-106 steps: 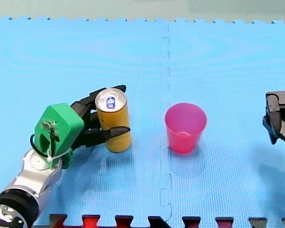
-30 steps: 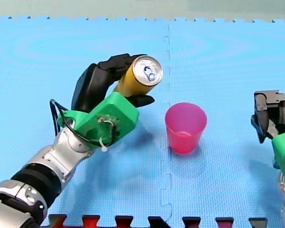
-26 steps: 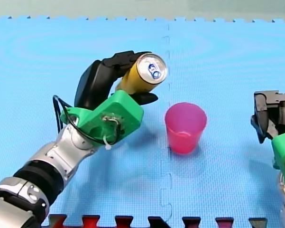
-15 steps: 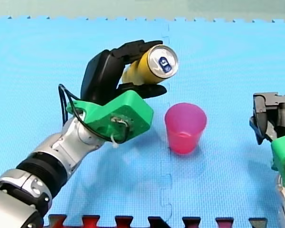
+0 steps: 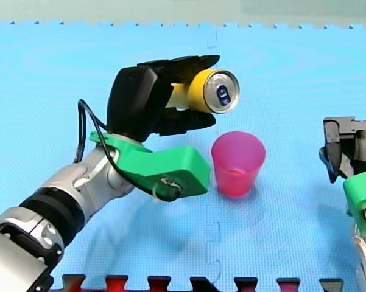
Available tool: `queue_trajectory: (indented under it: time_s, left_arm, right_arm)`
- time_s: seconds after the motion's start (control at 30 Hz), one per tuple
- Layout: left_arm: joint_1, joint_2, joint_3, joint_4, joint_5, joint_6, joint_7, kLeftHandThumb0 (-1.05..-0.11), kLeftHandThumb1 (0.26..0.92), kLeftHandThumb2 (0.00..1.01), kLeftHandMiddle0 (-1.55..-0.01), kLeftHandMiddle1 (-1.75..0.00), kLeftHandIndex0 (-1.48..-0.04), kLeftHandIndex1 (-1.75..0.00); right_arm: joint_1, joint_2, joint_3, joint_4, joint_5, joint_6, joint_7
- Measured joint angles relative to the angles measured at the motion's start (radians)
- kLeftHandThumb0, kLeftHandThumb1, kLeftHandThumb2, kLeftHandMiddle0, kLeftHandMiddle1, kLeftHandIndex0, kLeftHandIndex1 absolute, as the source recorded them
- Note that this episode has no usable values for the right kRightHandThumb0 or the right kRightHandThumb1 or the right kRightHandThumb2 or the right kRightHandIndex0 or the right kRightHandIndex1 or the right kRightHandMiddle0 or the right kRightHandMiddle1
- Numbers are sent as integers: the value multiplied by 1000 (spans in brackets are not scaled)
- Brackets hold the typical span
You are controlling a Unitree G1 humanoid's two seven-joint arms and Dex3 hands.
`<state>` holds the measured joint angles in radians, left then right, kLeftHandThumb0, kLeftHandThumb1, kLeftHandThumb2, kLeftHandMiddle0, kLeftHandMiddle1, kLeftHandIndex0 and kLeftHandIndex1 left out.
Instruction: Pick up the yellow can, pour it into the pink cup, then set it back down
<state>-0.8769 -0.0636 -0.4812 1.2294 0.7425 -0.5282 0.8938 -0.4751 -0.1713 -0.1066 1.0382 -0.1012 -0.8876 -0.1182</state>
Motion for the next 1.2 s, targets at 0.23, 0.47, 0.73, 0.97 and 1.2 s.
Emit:
queue_trajectory:
  time_s: [0.23, 0.47, 0.73, 0.97, 1.2]
  left_arm:
    - [-18, 5, -53, 3, 50, 78, 47, -380, 774, 9, -1383, -18, -1197, -4]
    - [-26, 10, -92, 9, 81, 122, 102, -403, 805, 11, -1466, -77, -1215, -8]
    - [-31, 10, -112, 21, 81, 130, 120, -409, 823, 3, -1364, -286, -1217, -2]
    - [-34, 5, -123, 29, 81, 143, 134, -405, 835, 2, -1026, -969, -1219, -1]
    - [-36, 1, -133, 30, 81, 149, 142, -406, 844, 2, -986, -1087, -1222, -1]
  right_arm:
    - [1, 0, 6, -13, 0, 9, -1]
    - [5, 2, 9, -29, 1, 33, 2]
    - [9, 4, 14, -46, -8, 44, -16]
    - [11, 3, 23, -57, -35, 55, -51]
    - [16, 1, 29, -68, -42, 61, -61]
